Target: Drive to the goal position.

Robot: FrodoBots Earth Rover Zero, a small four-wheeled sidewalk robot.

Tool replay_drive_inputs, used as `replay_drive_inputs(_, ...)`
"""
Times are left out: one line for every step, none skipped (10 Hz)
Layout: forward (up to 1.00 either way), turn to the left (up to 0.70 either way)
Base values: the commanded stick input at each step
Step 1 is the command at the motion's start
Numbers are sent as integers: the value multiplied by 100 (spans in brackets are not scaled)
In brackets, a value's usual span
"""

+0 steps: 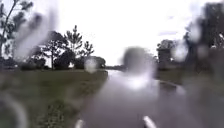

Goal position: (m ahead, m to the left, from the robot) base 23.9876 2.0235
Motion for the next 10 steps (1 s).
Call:
replay_drive_inputs(85, 0)
replay_drive_inputs(85, 0)
replay_drive_inputs(85, -2)
replay_drive_inputs(85, -15)
replay_drive_inputs(85, -32)
replay_drive_inputs(85, -22)
replay_drive_inputs(85, -10)
replay_drive_inputs(85, 0)
replay_drive_inputs(85, 0)
replay_drive_inputs(85, 0)
